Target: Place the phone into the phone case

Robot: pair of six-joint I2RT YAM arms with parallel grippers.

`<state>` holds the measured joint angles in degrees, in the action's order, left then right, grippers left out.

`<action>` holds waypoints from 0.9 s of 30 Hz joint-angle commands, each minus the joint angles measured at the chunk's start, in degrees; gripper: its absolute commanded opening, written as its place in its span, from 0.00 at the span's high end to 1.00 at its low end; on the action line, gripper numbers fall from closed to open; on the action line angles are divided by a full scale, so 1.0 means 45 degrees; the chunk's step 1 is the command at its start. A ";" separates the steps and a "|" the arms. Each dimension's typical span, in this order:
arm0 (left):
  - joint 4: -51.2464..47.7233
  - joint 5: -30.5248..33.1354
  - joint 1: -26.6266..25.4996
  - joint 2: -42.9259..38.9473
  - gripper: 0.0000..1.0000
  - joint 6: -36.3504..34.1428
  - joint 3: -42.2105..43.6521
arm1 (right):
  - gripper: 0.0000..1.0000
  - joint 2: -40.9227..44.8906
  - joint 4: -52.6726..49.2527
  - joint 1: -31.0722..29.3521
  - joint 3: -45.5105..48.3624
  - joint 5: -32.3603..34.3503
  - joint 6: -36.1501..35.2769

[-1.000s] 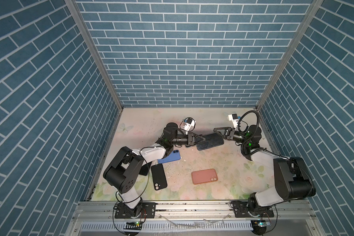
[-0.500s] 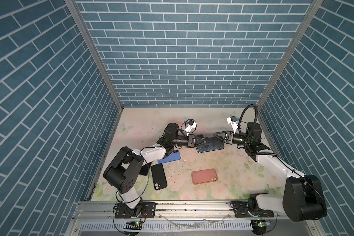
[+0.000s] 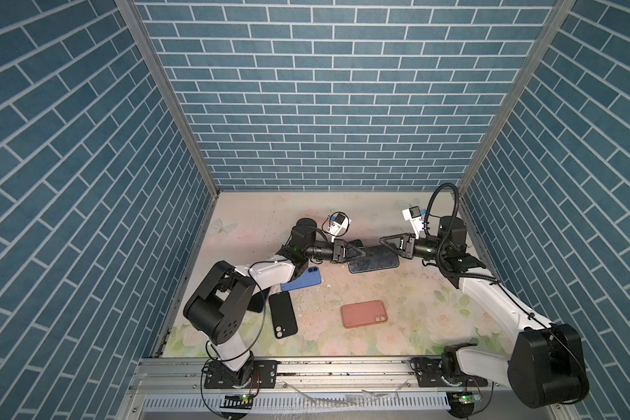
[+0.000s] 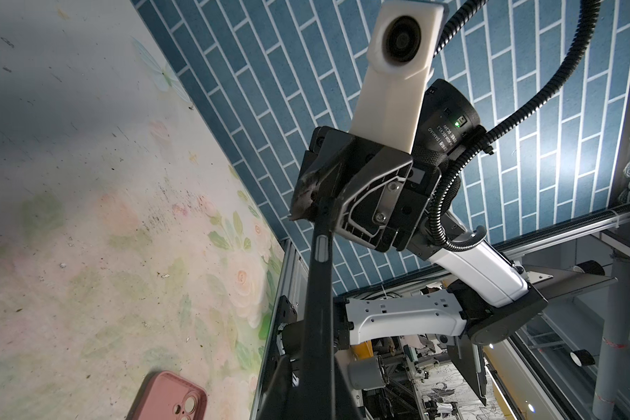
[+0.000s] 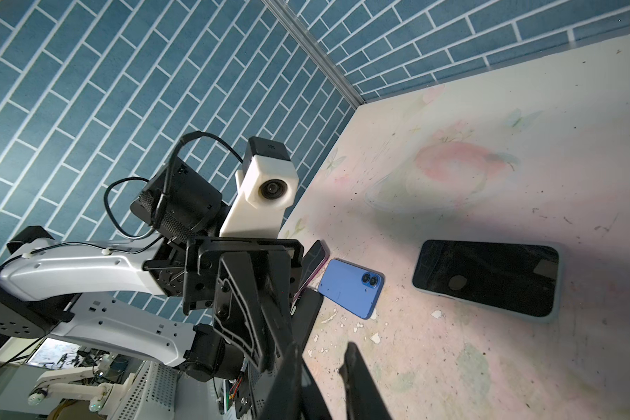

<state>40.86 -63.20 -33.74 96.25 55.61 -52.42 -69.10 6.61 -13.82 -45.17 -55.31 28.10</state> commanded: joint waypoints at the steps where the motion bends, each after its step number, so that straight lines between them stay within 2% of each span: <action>1: -0.0118 0.0665 -0.0063 -0.0558 1.00 -0.0794 -0.0813 | 0.67 0.0583 -0.2224 -0.0315 -0.0451 0.1272 -0.1366; 5: -0.3098 0.0107 0.0016 -0.0809 1.00 -0.2559 -0.1525 | 0.56 0.0806 -0.3813 -0.0054 -0.1716 0.0826 -0.2130; 7: -0.5783 -0.0023 0.0016 -0.1029 1.00 -0.4437 -0.2202 | 0.53 0.0609 -0.5262 -0.0053 -0.2735 0.0526 -0.2848; 10: -0.9825 0.0096 0.0036 -0.1226 1.00 -0.7298 -0.3321 | 0.52 0.0415 -0.6859 -0.0053 -0.3858 0.0610 -0.3661; 18: -1.7043 0.0415 0.0075 -0.1055 1.00 -1.2668 -0.6091 | 0.49 0.0493 -0.9214 -0.0106 -0.5061 0.1158 -0.5185; 23: -1.8667 0.0895 0.0068 -0.0855 1.00 -1.4299 -0.6926 | 0.50 0.0284 -1.0289 -0.0423 -0.5107 0.1430 -0.6527; 27: -1.9592 0.0843 0.0075 -0.0399 1.00 -1.5225 -0.7504 | 0.50 -0.0055 -1.0401 -0.0673 -0.4539 0.0050 -0.7975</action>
<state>-41.21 -58.37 -33.63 92.64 -6.09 -83.68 -68.27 -36.84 -16.19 -66.81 -50.85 1.23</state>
